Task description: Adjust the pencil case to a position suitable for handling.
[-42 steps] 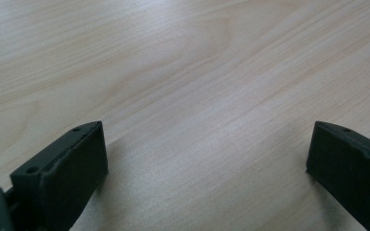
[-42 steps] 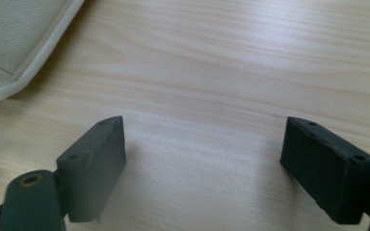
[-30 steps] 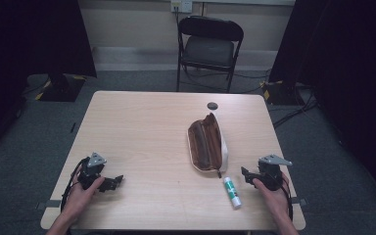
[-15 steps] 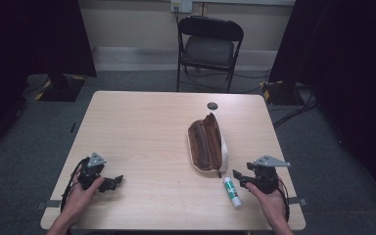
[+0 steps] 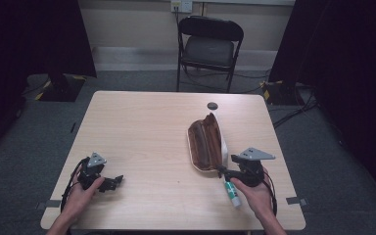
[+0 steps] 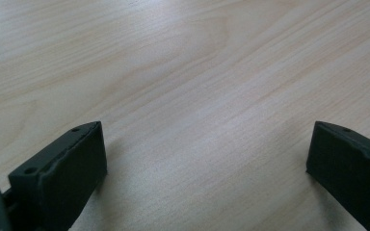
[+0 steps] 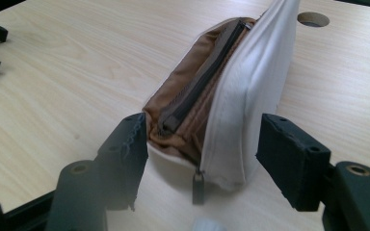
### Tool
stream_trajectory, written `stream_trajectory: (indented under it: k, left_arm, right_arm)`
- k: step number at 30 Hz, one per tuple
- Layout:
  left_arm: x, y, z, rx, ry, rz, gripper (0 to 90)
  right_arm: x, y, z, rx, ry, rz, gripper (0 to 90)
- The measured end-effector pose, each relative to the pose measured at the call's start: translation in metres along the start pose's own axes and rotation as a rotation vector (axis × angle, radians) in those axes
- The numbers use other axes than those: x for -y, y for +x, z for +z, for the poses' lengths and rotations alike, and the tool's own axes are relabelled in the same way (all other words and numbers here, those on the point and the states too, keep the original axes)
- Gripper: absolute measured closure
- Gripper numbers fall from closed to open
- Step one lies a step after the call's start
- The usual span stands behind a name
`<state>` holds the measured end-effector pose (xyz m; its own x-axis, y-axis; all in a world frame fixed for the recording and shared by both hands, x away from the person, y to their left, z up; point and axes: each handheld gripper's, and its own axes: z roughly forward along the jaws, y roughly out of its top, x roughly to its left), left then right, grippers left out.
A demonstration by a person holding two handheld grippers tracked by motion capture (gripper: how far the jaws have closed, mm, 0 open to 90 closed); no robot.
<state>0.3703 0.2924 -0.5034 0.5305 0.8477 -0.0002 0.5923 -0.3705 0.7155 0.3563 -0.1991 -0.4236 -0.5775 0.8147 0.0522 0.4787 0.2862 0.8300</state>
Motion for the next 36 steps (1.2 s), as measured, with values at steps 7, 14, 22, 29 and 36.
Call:
stream_trajectory:
  k: [7, 14, 22, 29, 36]
  left_arm:
    - [0.000, 0.000, 0.000, 0.000, 0.000, -0.001, 0.0]
    - [0.000, 0.000, 0.000, -0.003, 0.004, 0.004, 0.3]
    - [0.000, 0.000, -0.001, -0.002, 0.005, 0.006, 0.3]
    - [0.000, 0.000, -0.001, -0.002, 0.006, 0.007, 0.3]
    - [0.000, 0.000, -0.001, -0.002, 0.006, 0.007, 0.3]
  right_arm:
    - [-0.005, -0.007, 0.031, 0.054, 0.058, 0.029, 44.4]
    - [0.002, -0.017, 0.045, 0.065, 0.064, 0.072, 52.8]
    - [0.003, -0.024, 0.046, 0.080, 0.055, 0.086, 66.9]
    - [-0.002, -0.025, 0.056, 0.048, 0.051, 0.065, 72.9]
    - [-0.003, -0.020, 0.065, -0.030, 0.042, 0.057, 77.7]
